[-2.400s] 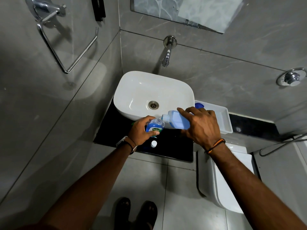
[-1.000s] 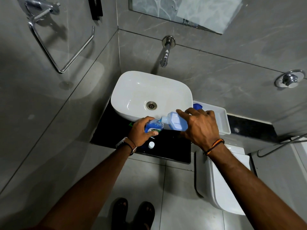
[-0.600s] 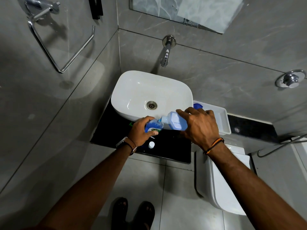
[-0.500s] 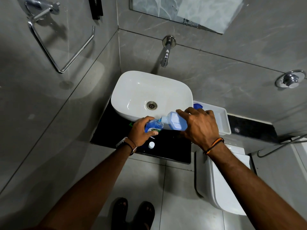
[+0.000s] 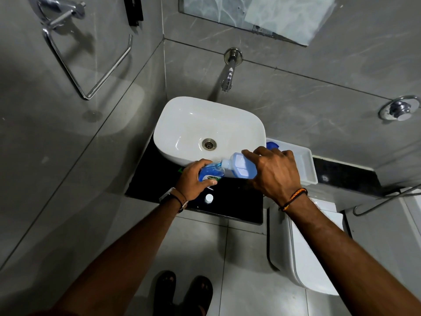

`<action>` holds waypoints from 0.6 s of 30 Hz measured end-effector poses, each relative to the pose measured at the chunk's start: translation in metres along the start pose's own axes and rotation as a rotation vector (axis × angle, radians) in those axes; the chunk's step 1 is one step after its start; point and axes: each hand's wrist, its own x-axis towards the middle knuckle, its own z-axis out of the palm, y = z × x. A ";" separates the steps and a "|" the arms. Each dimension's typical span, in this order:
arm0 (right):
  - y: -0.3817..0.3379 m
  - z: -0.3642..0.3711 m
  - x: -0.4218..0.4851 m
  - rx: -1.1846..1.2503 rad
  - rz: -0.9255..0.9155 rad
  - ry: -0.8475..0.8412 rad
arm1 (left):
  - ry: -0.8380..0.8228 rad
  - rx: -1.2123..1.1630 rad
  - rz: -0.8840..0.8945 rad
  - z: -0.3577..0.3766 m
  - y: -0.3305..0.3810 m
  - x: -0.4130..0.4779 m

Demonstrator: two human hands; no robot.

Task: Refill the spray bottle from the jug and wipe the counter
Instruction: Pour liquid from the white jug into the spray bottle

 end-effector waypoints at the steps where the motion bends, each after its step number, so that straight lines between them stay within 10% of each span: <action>1: -0.001 0.000 0.000 0.001 0.001 -0.005 | -0.002 0.001 0.000 0.000 -0.001 0.000; 18: -0.010 -0.008 0.004 0.000 -0.004 -0.046 | -0.007 0.016 0.004 -0.009 -0.005 0.000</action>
